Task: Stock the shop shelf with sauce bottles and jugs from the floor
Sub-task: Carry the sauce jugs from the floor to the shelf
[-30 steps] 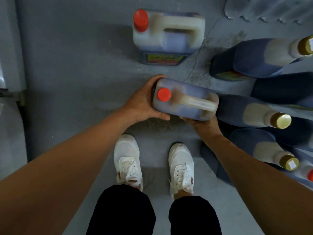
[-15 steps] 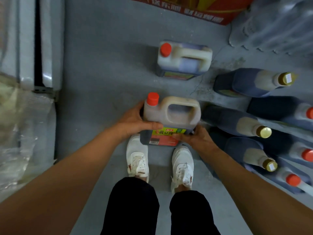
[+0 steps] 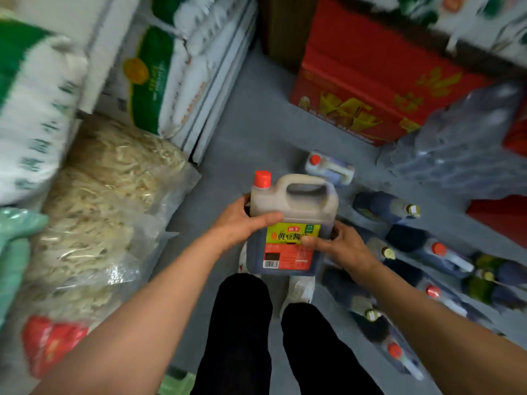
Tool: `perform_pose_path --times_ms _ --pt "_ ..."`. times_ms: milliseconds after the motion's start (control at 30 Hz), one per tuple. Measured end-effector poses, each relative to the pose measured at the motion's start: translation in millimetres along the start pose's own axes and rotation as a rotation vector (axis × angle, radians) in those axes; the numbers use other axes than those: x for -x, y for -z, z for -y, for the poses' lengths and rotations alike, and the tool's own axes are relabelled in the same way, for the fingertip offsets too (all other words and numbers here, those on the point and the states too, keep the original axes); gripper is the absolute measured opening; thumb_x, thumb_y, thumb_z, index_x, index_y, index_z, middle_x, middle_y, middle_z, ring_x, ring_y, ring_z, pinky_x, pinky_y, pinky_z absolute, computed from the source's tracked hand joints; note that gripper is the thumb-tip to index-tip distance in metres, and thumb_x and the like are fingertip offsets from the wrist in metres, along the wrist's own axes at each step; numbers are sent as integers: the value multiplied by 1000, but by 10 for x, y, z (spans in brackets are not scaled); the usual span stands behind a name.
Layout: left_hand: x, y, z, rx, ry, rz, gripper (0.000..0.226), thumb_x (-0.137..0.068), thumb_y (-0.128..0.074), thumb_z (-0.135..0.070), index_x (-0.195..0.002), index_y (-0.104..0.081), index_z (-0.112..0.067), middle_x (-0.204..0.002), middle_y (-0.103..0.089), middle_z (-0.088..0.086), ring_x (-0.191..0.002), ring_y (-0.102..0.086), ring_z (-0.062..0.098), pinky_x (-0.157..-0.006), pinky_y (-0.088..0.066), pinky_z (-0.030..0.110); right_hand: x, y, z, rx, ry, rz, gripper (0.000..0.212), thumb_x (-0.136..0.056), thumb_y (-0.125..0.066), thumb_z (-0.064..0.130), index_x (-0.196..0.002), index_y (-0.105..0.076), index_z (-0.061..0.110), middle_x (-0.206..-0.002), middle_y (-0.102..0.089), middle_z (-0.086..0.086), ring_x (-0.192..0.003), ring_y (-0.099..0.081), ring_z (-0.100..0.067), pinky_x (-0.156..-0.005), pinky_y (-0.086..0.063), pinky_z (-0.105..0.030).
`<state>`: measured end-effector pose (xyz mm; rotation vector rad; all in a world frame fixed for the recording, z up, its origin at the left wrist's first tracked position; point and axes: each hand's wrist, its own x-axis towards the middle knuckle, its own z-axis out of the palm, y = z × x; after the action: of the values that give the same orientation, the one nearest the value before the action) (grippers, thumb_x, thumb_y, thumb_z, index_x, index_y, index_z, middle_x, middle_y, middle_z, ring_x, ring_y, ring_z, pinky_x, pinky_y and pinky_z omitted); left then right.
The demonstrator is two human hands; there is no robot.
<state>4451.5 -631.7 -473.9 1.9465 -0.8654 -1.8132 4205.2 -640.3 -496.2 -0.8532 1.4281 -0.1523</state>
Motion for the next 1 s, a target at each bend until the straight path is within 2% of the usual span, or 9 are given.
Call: perform_pose_path --times_ms 167,233,300,367,467,600,767,900,1000 --pt "912 347 -822 -60 -145 -77 51 -69 -90 -24 -108 -58 -33 -118 -69 -5 -110 -64 10 -93 -50 24 878 50 1053 55 165 -2 58 -52 -92 50 -98 -76 19 -95 -78 6 -94 -74 -12 -90 -58 -45" --pt "1330 492 -1172 -77 -203 -138 48 -66 -92 -29 -98 -56 -35 -115 -68 -6 -106 -64 9 -94 -50 26 1293 54 1484 82 250 6 45 -57 -89 46 -93 -79 21 -92 -79 5 -92 -74 -14 -89 -58 -47" --pt "1791 636 -1500 -75 -258 -239 59 -53 -93 -52 -99 -61 -33 -111 -70 -10 -103 -66 8 -96 -52 32 1681 55 1898 87 337 13 44 -60 -88 46 -94 -79 20 -93 -79 1 -94 -74 -23 -87 -57 -52" --pt "2263 784 -1800 -44 -298 -342 66 -49 -88 -66 -101 -65 -33 -107 -71 -14 -102 -67 8 -94 -53 35 2051 42 2325 63 420 26 44 -63 -86 38 -98 -78 14 -92 -79 -1 -89 -75 -20 -83 -59 -44" --pt "2990 1030 -2218 -52 -355 -478 48 -65 -85 -58 -102 -64 -36 -107 -71 -13 -97 -66 7 -83 -51 27 2579 -50 2953 89 549 76 45 -67 -87 40 -101 -77 13 -93 -79 -3 -88 -76 -21 -83 -60 -44" --pt "3866 1445 -2641 -36 -496 -653 59 -60 -85 -63 -108 -69 -33 -103 -74 -15 -91 -68 2 -83 -56 29 3189 -334 3694 114 743 130 46 -67 -86 42 -100 -77 12 -95 -78 -5 -89 -76 -25 -83 -60 -42" --pt "4898 1981 -2848 4 -584 -905 73 -39 -71 -83 -98 -67 -40 -102 -74 -14 -94 -69 9 -88 -56 39 3904 -955 4467 132 976 185 32 -68 -83 37 -93 -76 17 -85 -79 3 -78 -75 -11 -62 -55 -19" --pt "5639 2450 -2738 60 -631 -1051 77 -35 -72 -84 -98 -70 -39 -102 -74 -16 -96 -70 9 -89 -56 40 4324 -1590 4869 126 1088 293 38 -66 -82 36 -97 -76 15 -89 -79 0 -82 -76 -16 -69 -57 -25" --pt "6051 2775 -2546 82 -654 -1148 86 -30 -73 -90 -100 -70 -41 -105 -74 -17 -99 -70 10 -91 -55 42 4551 -2113 5080 157 1129 397 32 -72 -82 29 -97 -75 11 -84 -78 0 -72 -74 -10 -59 -52 -17"
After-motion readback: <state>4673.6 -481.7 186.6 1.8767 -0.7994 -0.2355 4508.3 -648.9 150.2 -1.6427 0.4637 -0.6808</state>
